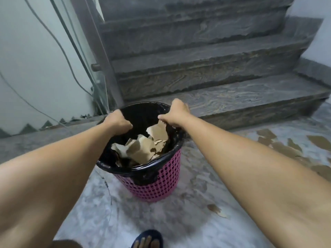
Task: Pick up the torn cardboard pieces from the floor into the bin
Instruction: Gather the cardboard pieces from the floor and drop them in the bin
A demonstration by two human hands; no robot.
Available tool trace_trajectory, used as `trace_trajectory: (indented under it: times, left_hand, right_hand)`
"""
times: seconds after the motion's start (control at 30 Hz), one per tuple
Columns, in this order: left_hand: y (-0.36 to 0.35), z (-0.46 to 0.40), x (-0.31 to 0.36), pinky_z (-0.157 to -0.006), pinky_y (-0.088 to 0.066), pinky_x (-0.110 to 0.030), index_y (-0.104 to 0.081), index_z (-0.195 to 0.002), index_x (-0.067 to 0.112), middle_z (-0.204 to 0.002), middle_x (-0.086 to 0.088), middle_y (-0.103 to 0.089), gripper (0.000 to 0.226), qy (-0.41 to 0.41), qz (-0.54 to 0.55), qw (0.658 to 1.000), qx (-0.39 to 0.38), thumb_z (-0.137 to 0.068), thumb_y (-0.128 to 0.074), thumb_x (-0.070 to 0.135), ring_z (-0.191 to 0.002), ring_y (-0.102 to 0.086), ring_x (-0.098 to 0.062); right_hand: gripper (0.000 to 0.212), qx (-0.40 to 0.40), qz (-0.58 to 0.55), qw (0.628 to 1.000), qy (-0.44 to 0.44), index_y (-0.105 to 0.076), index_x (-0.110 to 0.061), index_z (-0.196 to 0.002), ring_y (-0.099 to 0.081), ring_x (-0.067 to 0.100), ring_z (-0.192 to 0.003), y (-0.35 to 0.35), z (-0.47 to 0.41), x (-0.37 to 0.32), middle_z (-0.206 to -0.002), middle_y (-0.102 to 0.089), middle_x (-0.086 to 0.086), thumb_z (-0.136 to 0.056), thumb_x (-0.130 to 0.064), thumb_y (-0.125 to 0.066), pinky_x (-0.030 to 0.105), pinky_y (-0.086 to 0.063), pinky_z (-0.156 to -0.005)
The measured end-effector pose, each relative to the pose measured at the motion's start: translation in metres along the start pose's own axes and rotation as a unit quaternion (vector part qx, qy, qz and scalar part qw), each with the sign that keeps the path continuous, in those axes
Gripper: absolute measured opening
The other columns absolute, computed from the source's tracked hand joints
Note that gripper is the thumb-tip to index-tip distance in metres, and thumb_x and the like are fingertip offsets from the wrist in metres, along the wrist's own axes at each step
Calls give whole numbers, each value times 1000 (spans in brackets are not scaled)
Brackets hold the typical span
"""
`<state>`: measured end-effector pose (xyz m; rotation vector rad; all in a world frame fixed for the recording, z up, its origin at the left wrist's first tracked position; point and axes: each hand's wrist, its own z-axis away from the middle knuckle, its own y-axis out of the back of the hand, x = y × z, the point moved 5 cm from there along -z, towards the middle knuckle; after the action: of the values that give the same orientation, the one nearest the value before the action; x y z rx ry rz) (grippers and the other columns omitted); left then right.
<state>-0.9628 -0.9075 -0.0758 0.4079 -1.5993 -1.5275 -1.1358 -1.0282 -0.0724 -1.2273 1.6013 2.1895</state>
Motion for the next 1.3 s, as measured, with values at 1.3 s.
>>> trace_trajectory:
  times: [1.3]
  left_hand:
    - [-39, -36, -118, -111, -34, -50, -40, -140, 9, -150, -15, -33, 67, 4, -25, 993, 111, -88, -53, 49, -134, -37, -41]
  right_hand:
    - [27, -133, 284, 936, -156, -53, -5, -112, -58, 35, -104, -160, 97, 320, -111, -56, 15, -87, 3, -47, 40, -50, -83]
